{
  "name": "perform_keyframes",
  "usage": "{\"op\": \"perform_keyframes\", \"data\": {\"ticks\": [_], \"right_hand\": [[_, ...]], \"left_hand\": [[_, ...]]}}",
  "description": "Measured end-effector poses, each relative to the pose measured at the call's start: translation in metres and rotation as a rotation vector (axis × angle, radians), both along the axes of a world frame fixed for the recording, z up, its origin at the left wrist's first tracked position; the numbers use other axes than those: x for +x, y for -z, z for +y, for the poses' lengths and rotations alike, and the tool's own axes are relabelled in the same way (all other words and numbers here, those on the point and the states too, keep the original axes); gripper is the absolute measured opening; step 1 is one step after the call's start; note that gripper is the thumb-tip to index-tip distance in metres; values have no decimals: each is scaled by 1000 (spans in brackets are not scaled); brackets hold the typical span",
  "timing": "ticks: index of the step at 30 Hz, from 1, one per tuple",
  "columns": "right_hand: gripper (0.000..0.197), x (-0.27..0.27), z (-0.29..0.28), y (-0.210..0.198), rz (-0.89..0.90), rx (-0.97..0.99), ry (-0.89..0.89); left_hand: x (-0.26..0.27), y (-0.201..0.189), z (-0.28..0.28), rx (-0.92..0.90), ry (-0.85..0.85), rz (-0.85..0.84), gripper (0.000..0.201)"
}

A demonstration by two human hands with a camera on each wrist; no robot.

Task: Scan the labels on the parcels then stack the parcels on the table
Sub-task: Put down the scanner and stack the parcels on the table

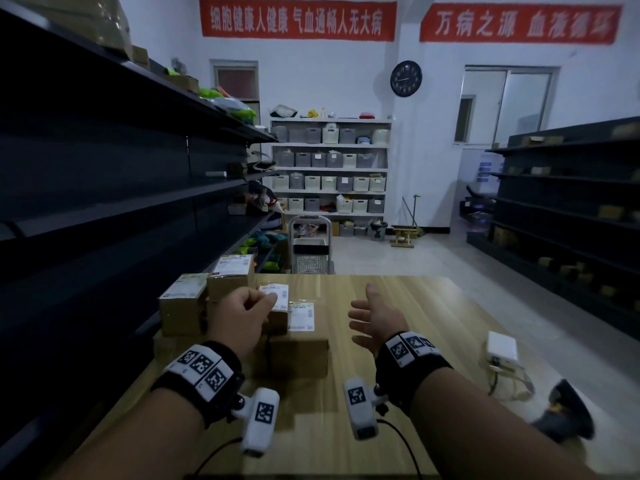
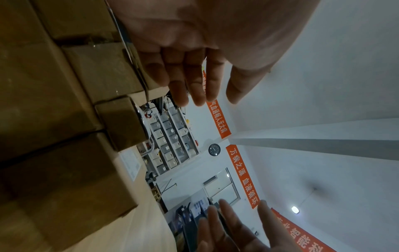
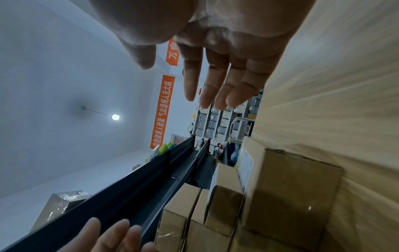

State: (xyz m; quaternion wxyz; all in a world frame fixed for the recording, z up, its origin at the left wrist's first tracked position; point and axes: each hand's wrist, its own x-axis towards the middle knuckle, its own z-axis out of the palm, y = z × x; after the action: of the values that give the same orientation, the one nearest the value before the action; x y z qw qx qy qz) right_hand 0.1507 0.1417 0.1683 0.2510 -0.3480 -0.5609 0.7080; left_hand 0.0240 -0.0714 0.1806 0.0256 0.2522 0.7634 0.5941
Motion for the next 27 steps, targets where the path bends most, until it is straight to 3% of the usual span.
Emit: {"op": "perform_keyframes", "data": {"ticks": [12, 19, 27], "right_hand": [[57, 63, 4, -5, 12, 30, 65], [56, 123, 52, 16, 74, 28, 254], [54, 213, 125, 54, 133, -13, 571]], "left_hand": [[52, 6, 25, -47, 113, -49, 24], [96, 13, 110, -88, 255, -42, 26], [157, 50, 217, -145, 434, -49, 26]]}}
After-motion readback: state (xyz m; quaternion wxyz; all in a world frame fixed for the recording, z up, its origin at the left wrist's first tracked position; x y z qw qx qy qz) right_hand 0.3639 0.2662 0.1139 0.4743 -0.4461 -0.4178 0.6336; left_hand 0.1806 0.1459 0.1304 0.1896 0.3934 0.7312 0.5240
